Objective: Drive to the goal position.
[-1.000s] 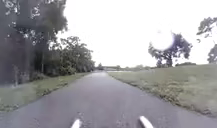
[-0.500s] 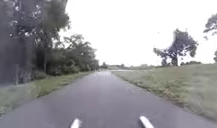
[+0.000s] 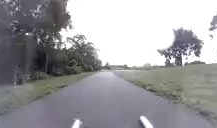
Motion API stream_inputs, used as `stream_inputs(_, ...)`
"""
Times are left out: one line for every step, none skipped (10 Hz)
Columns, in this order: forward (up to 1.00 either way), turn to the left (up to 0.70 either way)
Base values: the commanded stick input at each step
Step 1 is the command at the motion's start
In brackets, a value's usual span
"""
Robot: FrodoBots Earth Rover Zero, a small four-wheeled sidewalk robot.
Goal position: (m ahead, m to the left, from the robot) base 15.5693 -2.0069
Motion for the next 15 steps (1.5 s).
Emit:
stream_inputs(0.70,0.00)
stream_inputs(0.70,0.00)
stream_inputs(0.70,0.00)
stream_inputs(0.70,0.00)
stream_inputs(0.70,0.00)
stream_inputs(0.70,0.00)
stream_inputs(0.70,0.00)
stream_inputs(0.70,0.00)
stream_inputs(0.70,0.00)
stream_inputs(0.70,0.00)
stream_inputs(0.70,0.00)
stream_inputs(0.70,0.00)
stream_inputs(0.70,0.00)
stream_inputs(0.70,0.00)
stream_inputs(0.70,0.00)
